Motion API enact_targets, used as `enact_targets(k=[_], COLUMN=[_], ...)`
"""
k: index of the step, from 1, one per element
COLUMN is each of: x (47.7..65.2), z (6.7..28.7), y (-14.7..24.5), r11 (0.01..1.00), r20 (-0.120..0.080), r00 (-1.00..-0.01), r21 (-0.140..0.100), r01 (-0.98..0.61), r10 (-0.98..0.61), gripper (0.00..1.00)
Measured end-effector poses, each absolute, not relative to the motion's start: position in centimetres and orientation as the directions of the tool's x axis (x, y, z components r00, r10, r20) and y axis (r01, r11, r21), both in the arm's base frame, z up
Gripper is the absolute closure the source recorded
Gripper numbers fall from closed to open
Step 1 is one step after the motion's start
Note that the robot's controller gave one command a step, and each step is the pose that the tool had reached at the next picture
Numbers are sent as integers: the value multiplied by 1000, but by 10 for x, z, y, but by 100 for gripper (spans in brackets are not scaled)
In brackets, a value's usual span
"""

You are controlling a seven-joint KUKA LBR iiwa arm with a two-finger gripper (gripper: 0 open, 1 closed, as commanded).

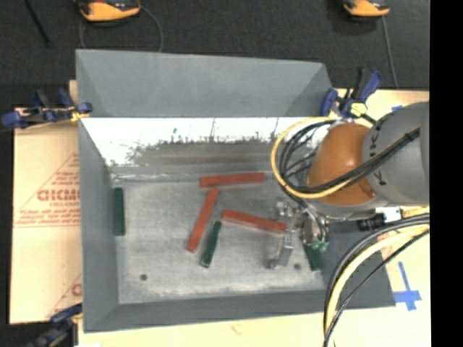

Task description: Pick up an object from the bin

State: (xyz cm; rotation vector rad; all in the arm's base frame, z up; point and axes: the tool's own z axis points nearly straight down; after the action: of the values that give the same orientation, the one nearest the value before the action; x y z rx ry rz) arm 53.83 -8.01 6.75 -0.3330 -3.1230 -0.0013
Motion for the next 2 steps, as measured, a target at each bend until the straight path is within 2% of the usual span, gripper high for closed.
enact_targets(k=[1, 2], x=[540, 540], z=[71, 71], y=[-81, -81], r11=[979, 979], r20=[-5, -5], r00=[-979, -979], r21=[-1, -1], r01=[205, 203], r10=[205, 203], gripper=[100, 0])
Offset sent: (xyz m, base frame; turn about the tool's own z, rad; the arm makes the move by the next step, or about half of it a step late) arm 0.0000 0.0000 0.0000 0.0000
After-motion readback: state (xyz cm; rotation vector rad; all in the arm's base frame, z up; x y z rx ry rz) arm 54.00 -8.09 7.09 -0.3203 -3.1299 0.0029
